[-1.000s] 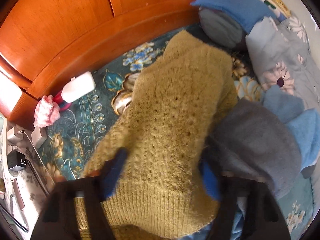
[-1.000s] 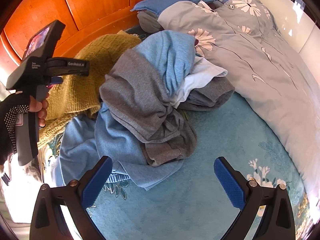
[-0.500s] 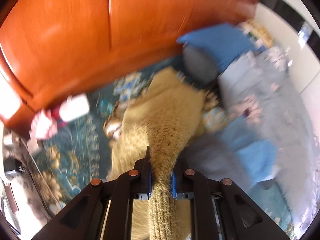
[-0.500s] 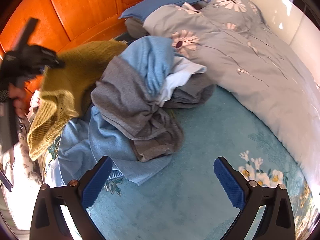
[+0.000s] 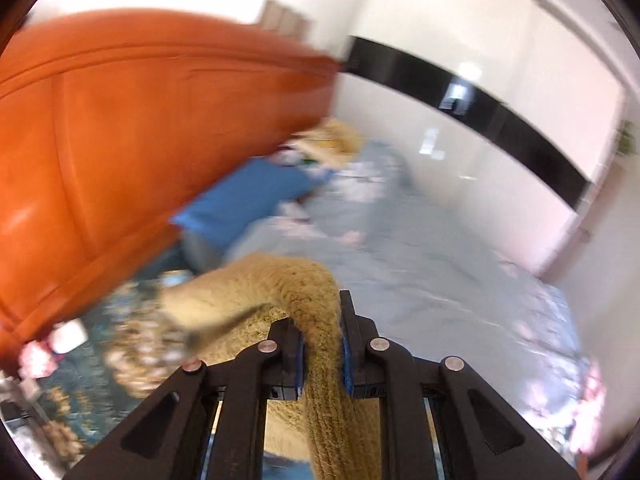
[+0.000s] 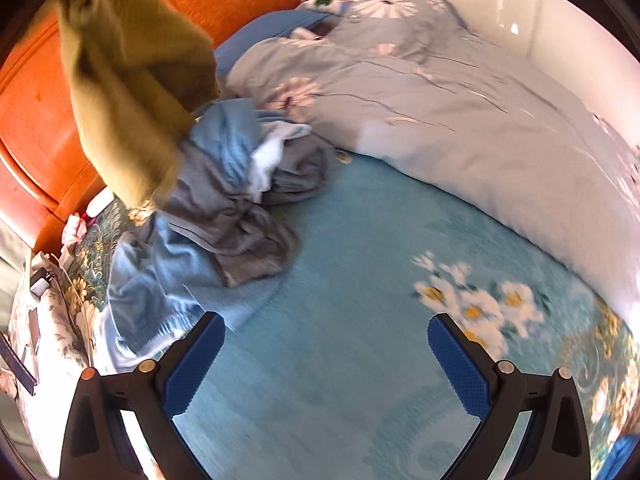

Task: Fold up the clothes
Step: 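Carry the yellow sweater with the left gripper onto the open blanket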

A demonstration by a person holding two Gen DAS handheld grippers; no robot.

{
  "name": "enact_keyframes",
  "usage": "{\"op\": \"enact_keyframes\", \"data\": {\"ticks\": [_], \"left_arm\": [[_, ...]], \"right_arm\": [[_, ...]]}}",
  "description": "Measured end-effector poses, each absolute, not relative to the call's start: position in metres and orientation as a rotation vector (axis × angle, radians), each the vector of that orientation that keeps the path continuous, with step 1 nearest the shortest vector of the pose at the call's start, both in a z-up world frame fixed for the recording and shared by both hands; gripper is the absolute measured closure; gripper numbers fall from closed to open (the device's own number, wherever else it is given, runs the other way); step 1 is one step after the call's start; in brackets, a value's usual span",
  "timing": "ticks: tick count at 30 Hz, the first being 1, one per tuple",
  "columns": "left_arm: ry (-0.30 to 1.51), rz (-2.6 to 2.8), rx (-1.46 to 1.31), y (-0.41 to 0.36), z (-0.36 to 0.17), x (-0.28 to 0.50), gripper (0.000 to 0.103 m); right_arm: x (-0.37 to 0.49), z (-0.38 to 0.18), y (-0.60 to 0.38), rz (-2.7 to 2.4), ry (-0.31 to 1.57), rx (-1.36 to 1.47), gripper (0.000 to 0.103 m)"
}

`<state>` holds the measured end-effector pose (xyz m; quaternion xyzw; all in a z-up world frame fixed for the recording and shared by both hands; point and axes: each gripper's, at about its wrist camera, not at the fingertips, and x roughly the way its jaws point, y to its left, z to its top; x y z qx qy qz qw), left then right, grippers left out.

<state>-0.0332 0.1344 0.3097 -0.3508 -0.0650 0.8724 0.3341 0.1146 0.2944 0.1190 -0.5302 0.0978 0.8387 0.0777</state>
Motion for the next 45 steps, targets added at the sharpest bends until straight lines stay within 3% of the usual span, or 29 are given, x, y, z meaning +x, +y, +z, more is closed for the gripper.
{"op": "enact_keyframes", "data": {"ticks": [11, 18, 22, 29, 34, 40, 45], "left_arm": [[-0.21, 1.891, -0.829, 0.318, 0.359, 0.112, 0.088], [-0.342, 1.736, -0.861, 0.368, 0.37, 0.171, 0.087], [-0.277, 1.725, -0.963, 0.376, 0.33, 0.188, 0.087], [-0.071, 1.758, -1.348, 0.355, 0.181, 0.219, 0.088], [0.085, 1.851, -1.552, 0.324, 0.109, 0.213, 0.088], [0.163, 1.918, -1.713, 0.272, 0.065, 0.203, 0.085], [0.317, 1.879, -1.643, 0.278, 0.069, 0.208, 0.079]], "right_arm": [[0.311, 0.12, 0.457, 2.211, 0.465, -1.427, 0.0], [0.422, 0.12, 0.529, 2.029, 0.569, -1.355, 0.0], [0.463, 0.118, 0.55, 1.962, 0.607, -1.344, 0.0], [0.508, 0.094, 0.57, 1.908, 0.656, -1.393, 0.0], [0.512, 0.08, 0.573, 1.926, 0.671, -1.414, 0.0], [0.49, 0.065, 0.575, 1.986, 0.694, -1.436, 0.0], [0.458, 0.057, 0.577, 2.045, 0.714, -1.455, 0.0]]}}
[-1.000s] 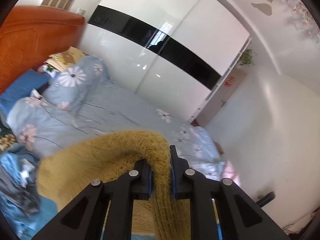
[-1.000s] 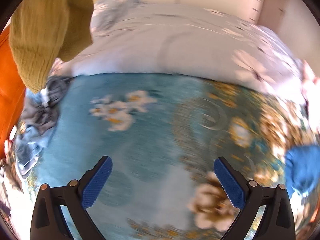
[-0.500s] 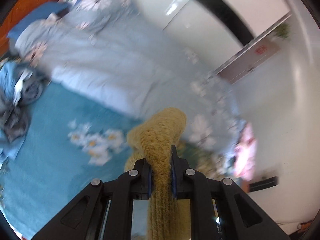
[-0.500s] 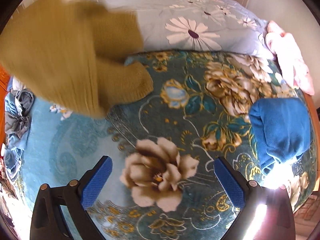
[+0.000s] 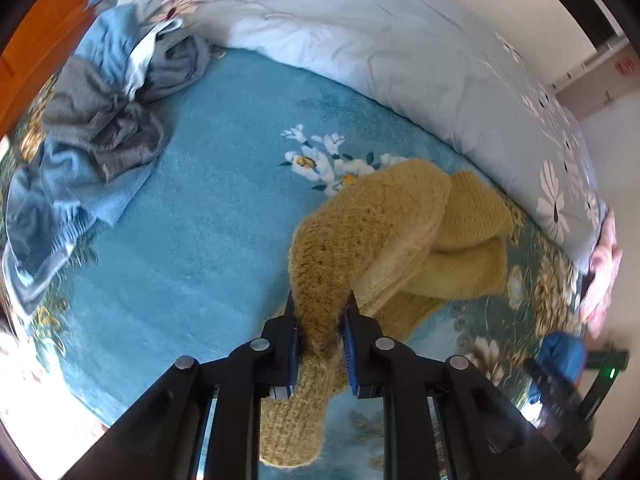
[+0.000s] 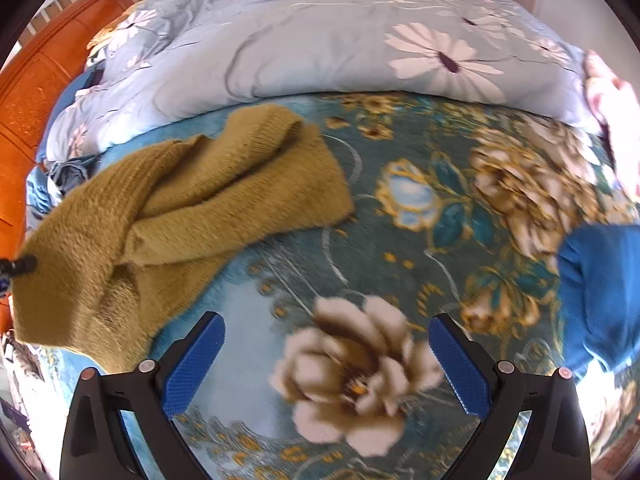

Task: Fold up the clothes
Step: 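Carry the yellow sweater with the left gripper onto the open blanket, then regrasp the sweater edge with the left gripper while the right gripper grasps the sweater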

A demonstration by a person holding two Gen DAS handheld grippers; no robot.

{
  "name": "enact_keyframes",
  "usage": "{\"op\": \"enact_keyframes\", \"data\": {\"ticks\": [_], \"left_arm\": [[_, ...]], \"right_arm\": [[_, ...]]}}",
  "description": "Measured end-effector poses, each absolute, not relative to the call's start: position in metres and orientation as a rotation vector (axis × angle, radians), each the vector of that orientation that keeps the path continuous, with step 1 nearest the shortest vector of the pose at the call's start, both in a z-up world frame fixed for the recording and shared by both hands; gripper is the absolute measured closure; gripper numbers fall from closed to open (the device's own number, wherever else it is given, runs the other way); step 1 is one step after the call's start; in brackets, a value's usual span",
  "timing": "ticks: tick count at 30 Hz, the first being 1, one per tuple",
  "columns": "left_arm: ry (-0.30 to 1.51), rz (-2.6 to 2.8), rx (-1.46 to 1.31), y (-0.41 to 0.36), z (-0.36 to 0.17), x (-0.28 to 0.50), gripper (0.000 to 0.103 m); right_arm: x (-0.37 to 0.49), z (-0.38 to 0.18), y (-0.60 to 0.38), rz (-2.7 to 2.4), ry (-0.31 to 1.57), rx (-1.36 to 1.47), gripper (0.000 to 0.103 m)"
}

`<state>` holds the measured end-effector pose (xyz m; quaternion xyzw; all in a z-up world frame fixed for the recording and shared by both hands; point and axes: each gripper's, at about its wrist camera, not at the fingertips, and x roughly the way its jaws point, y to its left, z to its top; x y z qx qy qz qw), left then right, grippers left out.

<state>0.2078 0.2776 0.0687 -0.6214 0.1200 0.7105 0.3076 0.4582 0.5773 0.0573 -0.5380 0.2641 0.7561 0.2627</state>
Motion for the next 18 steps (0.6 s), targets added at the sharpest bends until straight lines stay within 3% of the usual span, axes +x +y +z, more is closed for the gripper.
{"op": "enact_keyframes", "data": {"ticks": [1, 3, 9, 12, 18], "left_arm": [[0.36, 1.87, -1.613, 0.283, 0.073, 0.208, 0.076], [0.431, 1.858, -1.536, 0.293, 0.082, 0.209, 0.053], [0.556, 1.797, -1.319, 0.345, 0.101, 0.197, 0.029], [0.613, 1.752, -1.253, 0.379, 0.097, 0.187, 0.028], [0.712, 1.601, -1.301, 0.456, 0.041, 0.171, 0.027]], "right_arm": [[0.453, 0.057, 0.579, 2.055, 0.721, -1.452, 0.0], [0.44, 0.057, 0.584, 2.069, 0.743, -1.431, 0.0], [0.417, 0.056, 0.598, 2.064, 0.781, -1.38, 0.0], [0.406, 0.052, 0.608, 2.074, 0.828, -1.346, 0.0], [0.39, 0.021, 0.632, 2.005, 0.938, -1.351, 0.0]]}}
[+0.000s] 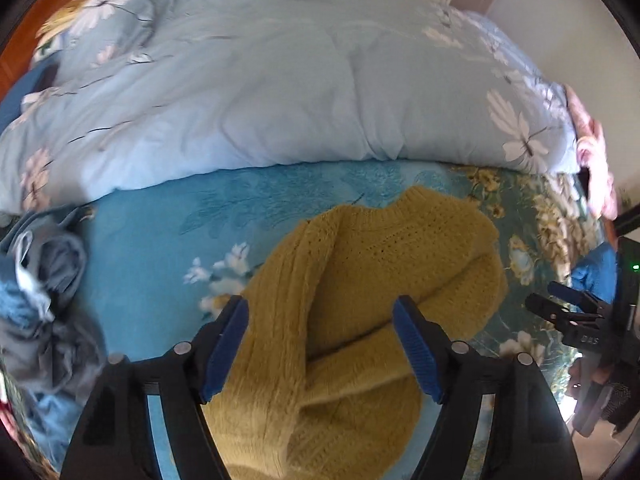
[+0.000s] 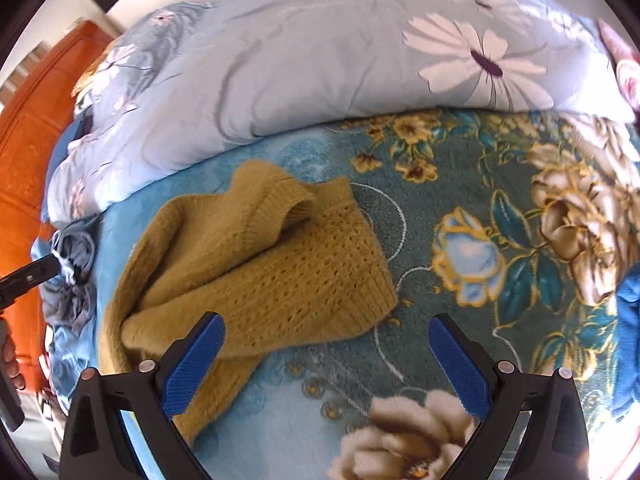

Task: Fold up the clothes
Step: 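Regrasp the sweater edge with the left gripper while the right gripper grasps the sweater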

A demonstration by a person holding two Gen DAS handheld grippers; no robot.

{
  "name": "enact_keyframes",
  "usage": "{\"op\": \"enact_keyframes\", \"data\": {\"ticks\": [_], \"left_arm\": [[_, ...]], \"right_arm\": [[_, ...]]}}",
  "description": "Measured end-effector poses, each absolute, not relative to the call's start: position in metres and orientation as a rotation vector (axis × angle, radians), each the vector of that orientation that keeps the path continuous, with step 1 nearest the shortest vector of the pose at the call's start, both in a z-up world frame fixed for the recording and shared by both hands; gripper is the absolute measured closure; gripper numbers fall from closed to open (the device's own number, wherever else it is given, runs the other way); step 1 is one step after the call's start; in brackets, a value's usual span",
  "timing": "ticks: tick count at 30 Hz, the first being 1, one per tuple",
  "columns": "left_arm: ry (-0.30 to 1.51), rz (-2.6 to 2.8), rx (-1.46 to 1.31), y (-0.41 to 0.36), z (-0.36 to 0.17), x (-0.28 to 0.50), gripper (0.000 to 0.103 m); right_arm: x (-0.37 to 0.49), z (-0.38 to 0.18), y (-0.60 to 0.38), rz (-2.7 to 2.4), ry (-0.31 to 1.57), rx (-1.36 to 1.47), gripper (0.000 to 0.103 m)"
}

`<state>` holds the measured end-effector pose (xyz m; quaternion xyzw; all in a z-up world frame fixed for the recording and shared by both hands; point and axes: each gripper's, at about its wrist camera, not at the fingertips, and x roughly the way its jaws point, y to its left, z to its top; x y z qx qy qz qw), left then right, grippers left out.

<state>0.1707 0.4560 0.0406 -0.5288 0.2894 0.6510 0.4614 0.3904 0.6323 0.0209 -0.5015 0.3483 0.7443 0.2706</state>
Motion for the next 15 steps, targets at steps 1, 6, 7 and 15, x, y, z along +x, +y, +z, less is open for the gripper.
{"op": "enact_keyframes", "data": {"ticks": [1, 6, 7, 15], "left_arm": [[0.74, 1.585, -1.305, 0.466, 0.029, 0.169, 0.027], [0.92, 1.535, -1.301, 0.5, -0.025, 0.163, 0.027], [0.948, 1.526, -1.307, 0.503, -0.034, 0.16, 0.027], [1.042, 1.504, -1.336, 0.497, -0.07, 0.15, 0.028]], "right_arm": [[0.389, 0.012, 0.638, 1.983, 0.955, -1.361, 0.0], [0.383, -0.02, 0.655, 1.926, 0.994, -1.403, 0.0], [0.382, -0.027, 0.658, 1.917, 0.995, -1.412, 0.0], [0.37, -0.053, 0.67, 1.91, 0.968, -1.475, 0.0]]}}
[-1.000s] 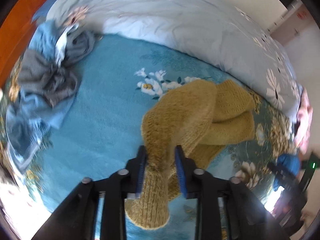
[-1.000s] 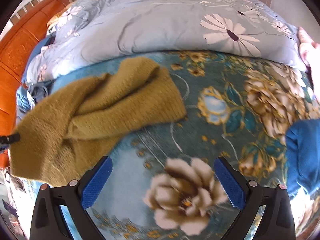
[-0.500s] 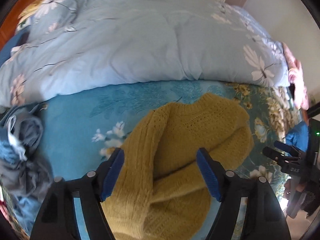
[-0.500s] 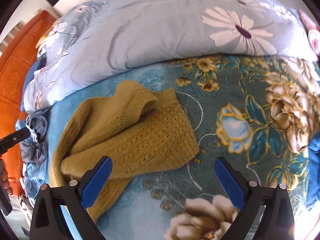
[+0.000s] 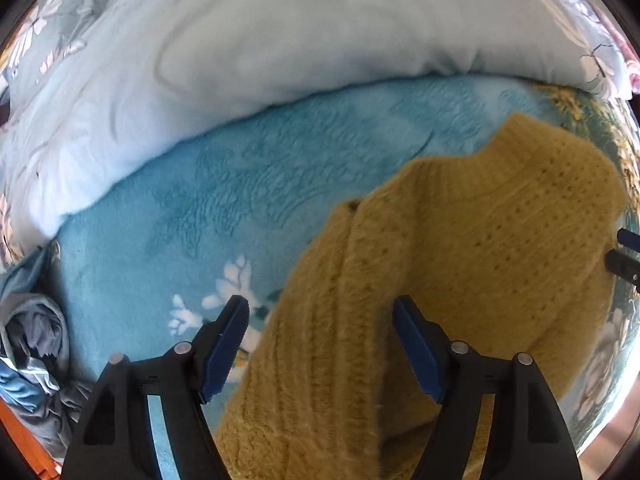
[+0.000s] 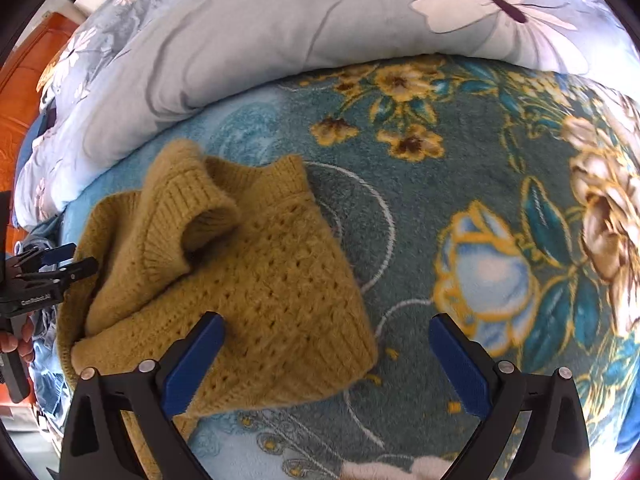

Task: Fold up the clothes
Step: 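Regrasp the sweater edge with the left gripper while the right gripper grasps the sweater, then lift and shake the sweater with both grippers, then lay it flat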

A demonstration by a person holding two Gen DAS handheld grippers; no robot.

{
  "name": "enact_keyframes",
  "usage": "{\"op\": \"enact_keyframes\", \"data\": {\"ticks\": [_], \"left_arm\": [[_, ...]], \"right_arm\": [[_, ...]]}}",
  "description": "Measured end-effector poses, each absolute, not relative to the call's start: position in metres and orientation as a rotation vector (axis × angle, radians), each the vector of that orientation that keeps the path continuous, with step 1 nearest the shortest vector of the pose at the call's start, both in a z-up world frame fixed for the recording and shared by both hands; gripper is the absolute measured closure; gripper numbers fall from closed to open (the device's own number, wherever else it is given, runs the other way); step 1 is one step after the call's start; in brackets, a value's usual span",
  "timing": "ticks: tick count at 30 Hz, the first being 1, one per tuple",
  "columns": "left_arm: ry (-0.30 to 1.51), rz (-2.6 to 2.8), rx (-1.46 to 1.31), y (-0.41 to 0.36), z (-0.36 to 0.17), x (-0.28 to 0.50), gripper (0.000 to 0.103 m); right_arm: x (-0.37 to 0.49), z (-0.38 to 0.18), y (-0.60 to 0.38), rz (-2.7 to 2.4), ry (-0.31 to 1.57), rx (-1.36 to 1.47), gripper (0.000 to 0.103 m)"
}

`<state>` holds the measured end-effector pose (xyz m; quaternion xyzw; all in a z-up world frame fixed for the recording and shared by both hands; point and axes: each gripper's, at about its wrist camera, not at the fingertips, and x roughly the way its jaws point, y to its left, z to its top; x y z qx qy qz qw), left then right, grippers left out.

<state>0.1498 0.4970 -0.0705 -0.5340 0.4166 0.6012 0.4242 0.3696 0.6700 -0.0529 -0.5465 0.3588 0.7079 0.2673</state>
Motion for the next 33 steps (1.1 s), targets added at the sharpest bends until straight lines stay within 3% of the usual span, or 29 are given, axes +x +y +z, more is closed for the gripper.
{"op": "enact_keyframes", "data": {"ticks": [4, 7, 10, 11, 13, 15, 19, 21, 22, 24, 33], "left_arm": [[1.037, 1.5, -1.361, 0.49, -0.074, 0.148, 0.031], [1.032, 1.507, -1.374, 0.486, -0.075, 0.149, 0.031], [1.036, 1.492, -1.394, 0.484, -0.078, 0.151, 0.032], [1.035, 1.482, -1.401, 0.484, -0.079, 0.153, 0.037], [1.036, 1.47, -1.409, 0.482, -0.082, 0.156, 0.043], [1.037, 1.472, -1.402, 0.48, -0.082, 0.16, 0.055], [0.997, 1.487, -1.405, 0.475, -0.081, 0.166, 0.058], [0.978, 1.494, -1.437, 0.472, -0.082, 0.164, 0.058], [0.966, 1.501, -1.456, 0.471, -0.08, 0.163, 0.061], [0.937, 1.531, -1.494, 0.468, -0.074, 0.159, 0.085], [0.636, 1.673, -1.537, 0.431, -0.002, 0.145, 0.088]], "right_arm": [[0.36, -0.057, 0.665, 1.914, 0.983, -1.504, 0.001], [0.356, -0.058, 0.662, 1.9, 1.015, -1.501, 0.016], [0.356, -0.059, 0.659, 1.874, 1.028, -1.485, 0.021], [0.357, -0.059, 0.659, 1.866, 1.046, -1.477, 0.023], [0.36, -0.061, 0.66, 1.848, 1.082, -1.462, 0.035], [0.364, -0.061, 0.668, 1.831, 1.108, -1.455, 0.045], [0.371, -0.058, 0.673, 1.826, 1.185, -1.431, 0.074], [0.369, -0.054, 0.672, 1.841, 1.193, -1.429, 0.083], [0.369, -0.051, 0.671, 1.848, 1.192, -1.427, 0.083], [0.368, -0.044, 0.671, 1.857, 1.183, -1.407, 0.085], [0.376, 0.018, 0.665, 1.978, 1.14, -1.317, 0.087]]}}
